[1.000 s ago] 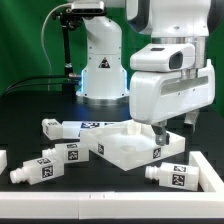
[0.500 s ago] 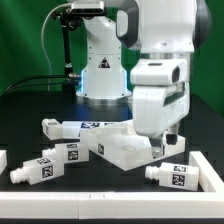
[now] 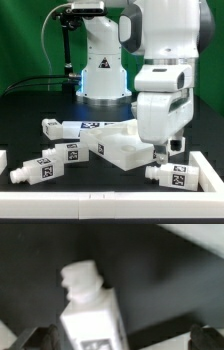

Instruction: Assemble one leg

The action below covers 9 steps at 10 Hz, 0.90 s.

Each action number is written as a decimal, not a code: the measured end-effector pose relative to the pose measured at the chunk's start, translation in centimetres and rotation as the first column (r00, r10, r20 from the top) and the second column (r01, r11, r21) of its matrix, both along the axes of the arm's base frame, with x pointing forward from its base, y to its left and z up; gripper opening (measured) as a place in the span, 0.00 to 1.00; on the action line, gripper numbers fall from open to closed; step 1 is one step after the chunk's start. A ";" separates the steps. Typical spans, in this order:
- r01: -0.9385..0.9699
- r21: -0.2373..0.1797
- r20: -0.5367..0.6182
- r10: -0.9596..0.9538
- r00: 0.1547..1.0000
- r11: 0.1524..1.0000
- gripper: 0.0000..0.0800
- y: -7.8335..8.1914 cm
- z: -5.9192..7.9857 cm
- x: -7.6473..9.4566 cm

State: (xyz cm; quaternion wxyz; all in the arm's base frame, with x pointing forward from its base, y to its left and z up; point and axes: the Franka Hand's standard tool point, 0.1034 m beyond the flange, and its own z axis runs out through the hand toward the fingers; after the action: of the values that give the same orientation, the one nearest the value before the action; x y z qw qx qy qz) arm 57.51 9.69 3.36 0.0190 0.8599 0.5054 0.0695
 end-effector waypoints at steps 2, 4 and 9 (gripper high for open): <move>-0.004 0.009 0.002 0.004 1.000 1.000 0.81 0.7 -1.3 0.9; -0.004 0.012 0.003 0.004 1.000 1.000 0.81 0.8 -1.6 0.9; -0.004 0.012 0.002 0.004 1.000 1.000 0.35 0.8 -1.7 0.9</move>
Offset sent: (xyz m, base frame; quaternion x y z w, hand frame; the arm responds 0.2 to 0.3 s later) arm 0.0000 0.0000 0.0000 0.0000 0.0000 0.0000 1.0000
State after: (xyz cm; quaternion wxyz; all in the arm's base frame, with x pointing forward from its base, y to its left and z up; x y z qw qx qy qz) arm 58.36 10.46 1.66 0.0143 0.8589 0.5067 0.0734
